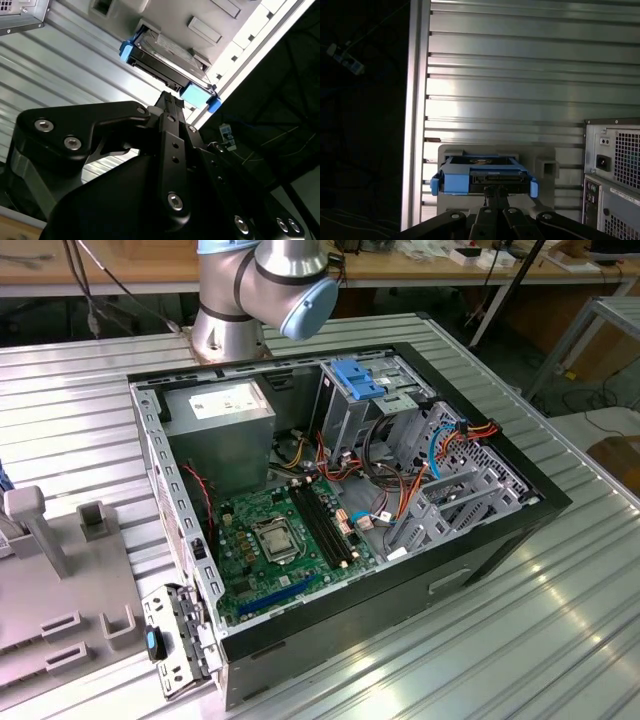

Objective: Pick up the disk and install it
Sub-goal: 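Reach for the disk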

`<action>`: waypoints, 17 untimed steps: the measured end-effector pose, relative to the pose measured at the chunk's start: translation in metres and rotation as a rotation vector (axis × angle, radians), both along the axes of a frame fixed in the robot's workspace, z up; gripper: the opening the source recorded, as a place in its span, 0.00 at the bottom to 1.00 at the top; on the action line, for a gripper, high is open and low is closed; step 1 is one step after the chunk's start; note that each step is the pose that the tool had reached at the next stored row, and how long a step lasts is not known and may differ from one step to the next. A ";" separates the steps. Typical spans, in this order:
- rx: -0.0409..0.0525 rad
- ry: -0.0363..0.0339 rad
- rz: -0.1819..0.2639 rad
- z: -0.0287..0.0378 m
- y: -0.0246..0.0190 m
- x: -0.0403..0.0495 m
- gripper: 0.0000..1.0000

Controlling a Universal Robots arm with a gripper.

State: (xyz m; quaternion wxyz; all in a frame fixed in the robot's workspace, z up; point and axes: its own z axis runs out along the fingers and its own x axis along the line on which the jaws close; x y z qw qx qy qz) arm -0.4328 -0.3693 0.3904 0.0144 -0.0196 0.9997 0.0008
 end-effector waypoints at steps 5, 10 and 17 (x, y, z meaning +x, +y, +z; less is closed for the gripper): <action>0.0000 0.0000 0.000 -0.0003 -0.0018 -0.0155 0.11; 0.0000 0.0000 0.000 -0.0004 -0.0028 -0.0296 0.11; 0.0000 -0.0001 0.000 -0.0005 -0.0028 -0.0297 0.11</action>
